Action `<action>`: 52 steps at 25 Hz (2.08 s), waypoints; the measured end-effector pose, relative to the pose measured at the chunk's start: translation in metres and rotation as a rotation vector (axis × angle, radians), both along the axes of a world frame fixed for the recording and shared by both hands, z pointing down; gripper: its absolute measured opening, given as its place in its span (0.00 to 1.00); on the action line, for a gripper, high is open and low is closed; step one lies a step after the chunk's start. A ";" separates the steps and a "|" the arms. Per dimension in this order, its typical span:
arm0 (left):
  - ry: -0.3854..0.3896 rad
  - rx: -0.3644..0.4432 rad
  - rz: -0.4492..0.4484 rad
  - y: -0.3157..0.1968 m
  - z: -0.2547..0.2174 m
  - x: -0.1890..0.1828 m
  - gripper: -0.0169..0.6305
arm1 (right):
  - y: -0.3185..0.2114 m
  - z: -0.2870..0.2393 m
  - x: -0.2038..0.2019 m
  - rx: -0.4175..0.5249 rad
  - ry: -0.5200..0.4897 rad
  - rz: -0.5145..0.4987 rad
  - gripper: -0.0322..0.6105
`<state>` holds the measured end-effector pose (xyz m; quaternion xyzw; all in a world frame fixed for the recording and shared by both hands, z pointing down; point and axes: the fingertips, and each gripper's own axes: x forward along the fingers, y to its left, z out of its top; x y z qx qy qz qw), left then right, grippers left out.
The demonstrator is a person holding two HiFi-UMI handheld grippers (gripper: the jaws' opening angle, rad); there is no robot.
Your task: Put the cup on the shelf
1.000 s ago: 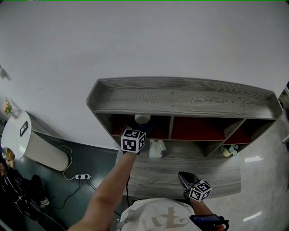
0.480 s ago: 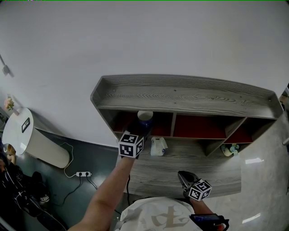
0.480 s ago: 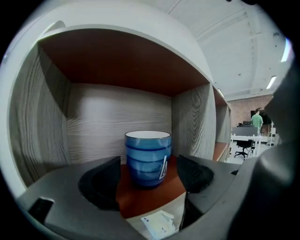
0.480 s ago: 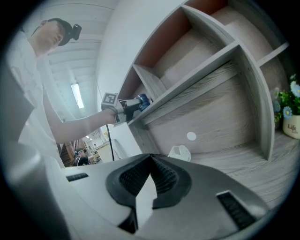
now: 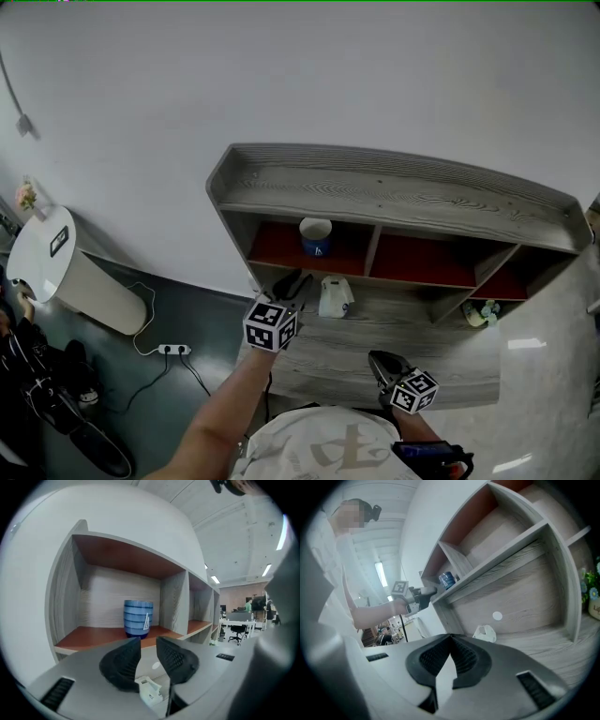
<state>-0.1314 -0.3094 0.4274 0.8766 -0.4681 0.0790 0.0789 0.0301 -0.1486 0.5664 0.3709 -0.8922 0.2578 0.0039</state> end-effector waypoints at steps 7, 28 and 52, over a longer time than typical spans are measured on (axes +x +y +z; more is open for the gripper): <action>0.052 -0.026 -0.029 0.044 0.023 -0.017 0.05 | 0.003 -0.002 -0.019 0.004 0.007 -0.043 0.06; 0.076 -0.101 -0.021 0.156 0.097 -0.036 0.03 | 0.009 -0.024 -0.042 0.107 0.057 -0.137 0.05; 0.085 -0.128 -0.032 0.182 0.121 -0.022 0.03 | 0.022 -0.019 -0.032 0.096 0.068 -0.158 0.05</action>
